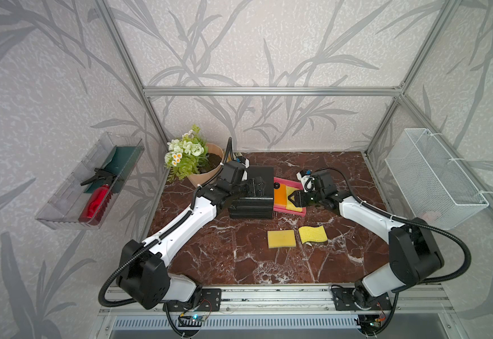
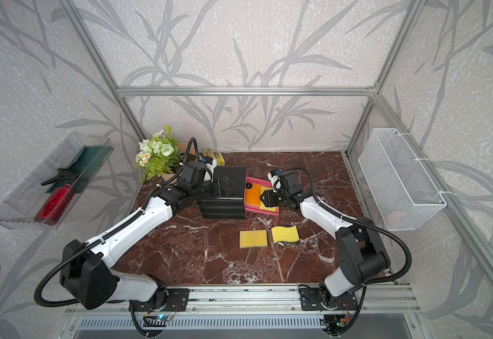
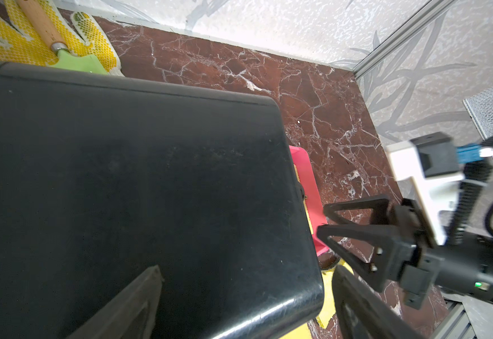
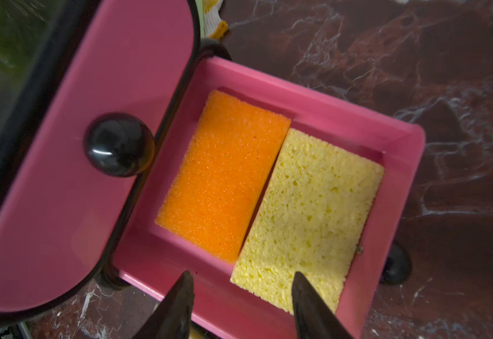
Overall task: Take the sponge out of the drawer
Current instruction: Open the drawer in the storage box, then pick up the sponge from the drawer.
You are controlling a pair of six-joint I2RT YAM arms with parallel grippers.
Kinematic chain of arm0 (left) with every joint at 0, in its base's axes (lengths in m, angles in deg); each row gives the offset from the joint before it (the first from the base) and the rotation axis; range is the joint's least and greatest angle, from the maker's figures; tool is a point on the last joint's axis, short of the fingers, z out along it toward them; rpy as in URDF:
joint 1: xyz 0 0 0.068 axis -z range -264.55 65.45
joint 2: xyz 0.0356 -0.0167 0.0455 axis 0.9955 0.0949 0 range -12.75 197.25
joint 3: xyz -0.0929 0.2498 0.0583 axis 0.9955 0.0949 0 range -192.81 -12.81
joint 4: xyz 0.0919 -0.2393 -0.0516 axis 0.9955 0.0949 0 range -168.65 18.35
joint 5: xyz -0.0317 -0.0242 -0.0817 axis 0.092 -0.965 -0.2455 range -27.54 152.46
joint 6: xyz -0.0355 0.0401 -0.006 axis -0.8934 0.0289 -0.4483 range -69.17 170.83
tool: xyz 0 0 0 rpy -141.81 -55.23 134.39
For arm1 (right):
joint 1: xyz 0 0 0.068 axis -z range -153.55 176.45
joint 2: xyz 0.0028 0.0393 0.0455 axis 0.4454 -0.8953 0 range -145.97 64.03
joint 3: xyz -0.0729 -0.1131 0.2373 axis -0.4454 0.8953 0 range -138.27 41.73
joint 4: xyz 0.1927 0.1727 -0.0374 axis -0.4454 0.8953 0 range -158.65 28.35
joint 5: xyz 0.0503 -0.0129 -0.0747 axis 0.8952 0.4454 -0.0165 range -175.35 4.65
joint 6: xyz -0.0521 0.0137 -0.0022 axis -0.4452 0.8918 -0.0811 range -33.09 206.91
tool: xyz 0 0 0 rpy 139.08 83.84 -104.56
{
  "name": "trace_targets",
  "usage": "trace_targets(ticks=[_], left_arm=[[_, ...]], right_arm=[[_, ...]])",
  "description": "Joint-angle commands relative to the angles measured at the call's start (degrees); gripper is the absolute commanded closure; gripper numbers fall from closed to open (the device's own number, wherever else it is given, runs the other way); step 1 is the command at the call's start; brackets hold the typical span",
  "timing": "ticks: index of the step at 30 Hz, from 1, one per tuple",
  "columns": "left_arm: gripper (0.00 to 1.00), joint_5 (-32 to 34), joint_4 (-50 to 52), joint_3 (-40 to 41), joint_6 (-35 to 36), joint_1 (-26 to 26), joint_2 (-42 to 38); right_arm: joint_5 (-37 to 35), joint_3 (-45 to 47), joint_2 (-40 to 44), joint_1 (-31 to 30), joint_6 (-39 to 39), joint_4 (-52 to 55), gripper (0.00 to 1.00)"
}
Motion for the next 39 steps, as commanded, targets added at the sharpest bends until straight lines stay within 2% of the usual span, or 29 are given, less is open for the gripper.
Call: trace_targets(ticks=[1, 17, 34, 37, 39], left_arm=[[0.1, -0.31, -0.32, 1.23, -0.36, -0.09, -2.01], [0.09, -1.23, -1.7, 2.76, -1.07, -0.41, -5.15], [0.09, -0.72, -1.66, 3.44, -0.91, -0.46, -5.81], [0.09, -0.68, -1.69, 3.59, -0.86, -0.49, -5.95], [0.09, -0.66, -1.67, 3.68, -0.87, -0.46, -6.03]], right_arm=[[-1.03, -2.84, -1.53, -1.47, 0.31, -0.86, 0.49], [-1.71, -6.65, -9.29, -2.83, 2.4, -0.13, 0.53], [-0.5, -7.63, -12.91, -3.94, 5.29, -2.56, 0.58], [0.0, -7.45, -13.12, -4.2, 5.78, -3.78, 0.61], [-0.03, -7.74, -13.55, -4.3, 5.89, -3.6, 0.68]])
